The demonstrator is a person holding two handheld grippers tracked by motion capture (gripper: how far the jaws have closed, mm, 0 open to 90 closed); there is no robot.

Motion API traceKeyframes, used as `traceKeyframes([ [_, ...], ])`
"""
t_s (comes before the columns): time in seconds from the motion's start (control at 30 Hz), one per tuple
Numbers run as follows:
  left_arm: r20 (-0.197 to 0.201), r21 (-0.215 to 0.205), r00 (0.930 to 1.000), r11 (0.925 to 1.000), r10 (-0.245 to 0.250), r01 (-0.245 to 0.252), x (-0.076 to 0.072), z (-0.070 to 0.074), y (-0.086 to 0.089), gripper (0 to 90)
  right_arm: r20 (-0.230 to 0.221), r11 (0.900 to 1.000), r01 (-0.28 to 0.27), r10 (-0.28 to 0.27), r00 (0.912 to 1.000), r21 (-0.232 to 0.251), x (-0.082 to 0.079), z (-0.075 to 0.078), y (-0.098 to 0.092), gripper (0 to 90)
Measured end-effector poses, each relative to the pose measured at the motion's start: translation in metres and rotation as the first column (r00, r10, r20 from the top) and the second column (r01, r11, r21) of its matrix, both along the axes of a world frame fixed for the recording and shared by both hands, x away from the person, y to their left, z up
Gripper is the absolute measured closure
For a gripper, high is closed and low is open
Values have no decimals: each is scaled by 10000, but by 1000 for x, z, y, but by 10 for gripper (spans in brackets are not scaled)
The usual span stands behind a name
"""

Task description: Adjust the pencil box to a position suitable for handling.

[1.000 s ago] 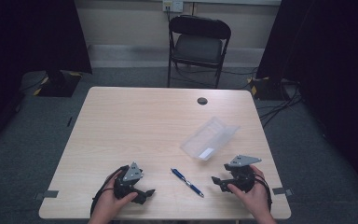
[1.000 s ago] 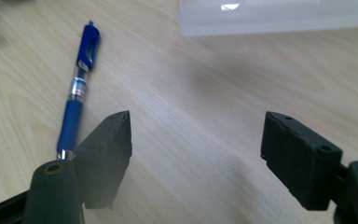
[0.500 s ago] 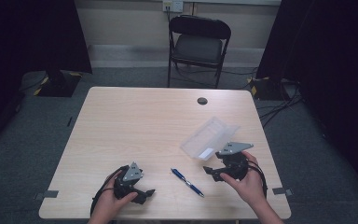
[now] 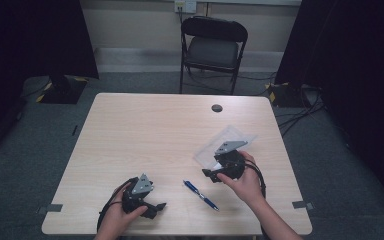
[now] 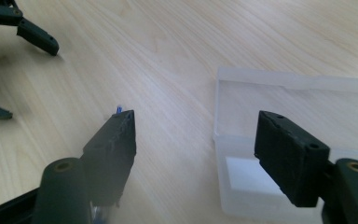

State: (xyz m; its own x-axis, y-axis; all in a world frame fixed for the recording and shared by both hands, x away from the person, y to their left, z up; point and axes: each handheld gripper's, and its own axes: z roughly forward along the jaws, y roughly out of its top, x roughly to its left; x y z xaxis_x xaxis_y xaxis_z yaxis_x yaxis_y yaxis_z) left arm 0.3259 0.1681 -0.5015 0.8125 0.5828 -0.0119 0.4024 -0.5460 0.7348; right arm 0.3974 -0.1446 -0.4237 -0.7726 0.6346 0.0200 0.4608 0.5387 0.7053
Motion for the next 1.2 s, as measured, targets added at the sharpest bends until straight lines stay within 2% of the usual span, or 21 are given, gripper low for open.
traceKeyframes([
  [0.07, 0, 1, 10000, 10000, 3, -3, 0, 0, 0, 105, -90, 9999, 28, -27, 10000, 116, 5, -5, 5, 336],
  [0.13, 19, -10, 10000, 10000, -8, 8, 0, 0, 0, 105, -271, 9999, 0, 4, 9996, 148, 10, -12, 9, 414],
  [0.27, 24, 7, 10000, 10000, -7, 7, 0, 0, 0, 106, -113, 10000, 34, -35, 9999, -54, 14, -19, 16, 471],
  [0.37, 20, -2, 10000, 10000, -2, 2, 0, 0, 0, 106, -256, 9995, 197, -204, 9995, -255, 17, -22, 22, 553],
  [0.47, 20, 0, 10000, 10000, -6, 6, 0, 0, 0, 106, -462, 9987, 430, -441, 9980, -259, 21, -24, 25, 602],
  [0.57, 16, 0, 10000, 10000, -6, 6, 0, 0, 0, 106, -512, 9972, 546, -572, 9970, -503, 24, -25, 28, 655],
  [0.67, 16, -4, 10000, 10000, -8, 8, 0, 0, 0, 106, -630, 9962, 634, -672, 9957, -601, 26, -28, 29, 670],
  [0.73, 16, -1, 10000, 10000, -6, 6, 0, 0, 0, 106, -905, 9944, 799, -859, 9922, -688, 27, -31, 29, 694],
  [0.9, 17, 0, 10000, 10000, -8, 8, 0, 0, 0, 106, -964, 9940, 759, -834, 9918, -784, 26, -34, 24, 729],
  [1.2, 19, -5, 10000, 10000, -7, 7, 0, 0, 0, 106, -891, 9927, 687, -776, 9930, -990, 22, -32, 10, 741],
])
